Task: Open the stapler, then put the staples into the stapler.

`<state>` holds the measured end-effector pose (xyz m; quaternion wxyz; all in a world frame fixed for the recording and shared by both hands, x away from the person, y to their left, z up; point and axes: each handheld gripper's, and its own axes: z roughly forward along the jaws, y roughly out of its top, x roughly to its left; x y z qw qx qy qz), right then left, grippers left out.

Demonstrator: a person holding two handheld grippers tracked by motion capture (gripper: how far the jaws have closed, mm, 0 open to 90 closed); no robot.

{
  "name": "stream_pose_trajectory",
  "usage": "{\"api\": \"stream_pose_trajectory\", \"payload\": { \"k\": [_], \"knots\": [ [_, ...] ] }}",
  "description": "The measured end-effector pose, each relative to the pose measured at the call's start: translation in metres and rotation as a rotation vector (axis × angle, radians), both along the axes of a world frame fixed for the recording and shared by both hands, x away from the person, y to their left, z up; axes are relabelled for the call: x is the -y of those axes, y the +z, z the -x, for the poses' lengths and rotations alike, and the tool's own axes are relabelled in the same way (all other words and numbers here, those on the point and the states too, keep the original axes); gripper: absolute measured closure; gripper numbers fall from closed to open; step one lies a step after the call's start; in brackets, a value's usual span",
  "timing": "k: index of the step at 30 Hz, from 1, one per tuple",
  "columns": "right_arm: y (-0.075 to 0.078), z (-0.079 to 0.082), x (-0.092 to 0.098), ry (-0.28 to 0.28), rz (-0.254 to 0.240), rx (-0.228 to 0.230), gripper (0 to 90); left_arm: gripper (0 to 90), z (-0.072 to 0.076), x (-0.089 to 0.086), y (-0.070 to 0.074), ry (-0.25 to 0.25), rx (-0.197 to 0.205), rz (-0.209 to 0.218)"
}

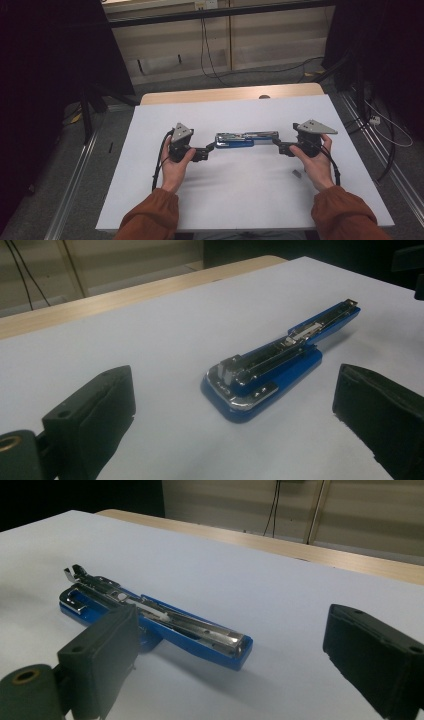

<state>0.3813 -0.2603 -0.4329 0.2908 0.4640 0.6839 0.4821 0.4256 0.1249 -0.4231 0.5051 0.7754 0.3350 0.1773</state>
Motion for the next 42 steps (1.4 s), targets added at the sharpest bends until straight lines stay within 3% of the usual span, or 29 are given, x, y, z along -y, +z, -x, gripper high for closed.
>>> {"api": "stream_pose_trajectory", "payload": {
  "k": [8,17,26,31,42],
  "knots": [
    [0.001,0.016,0.011,-0.002,-0.020,0.007,9.0,3.6,0.013,-0.016,-0.002,0.026,-0.014,0.027],
    [-0.002,0.035,0.021,-0.002,-0.023,0.007,8.2,3.5,0.033,-0.031,-0.003,0.063,0.005,0.015],
    [-0.001,0.058,0.032,-0.007,-0.034,0.007,8.1,3.6,0.057,-0.046,0.000,0.062,0.010,0.003],
    [-0.001,0.063,0.035,-0.011,-0.035,-0.001,8.4,3.6,0.066,-0.053,0.001,0.076,0.018,0.015],
    [0.002,0.065,0.037,0.023,-0.038,-0.046,10.6,3.6,0.084,-0.066,0.002,0.082,0.044,-0.015]
  ]
}}
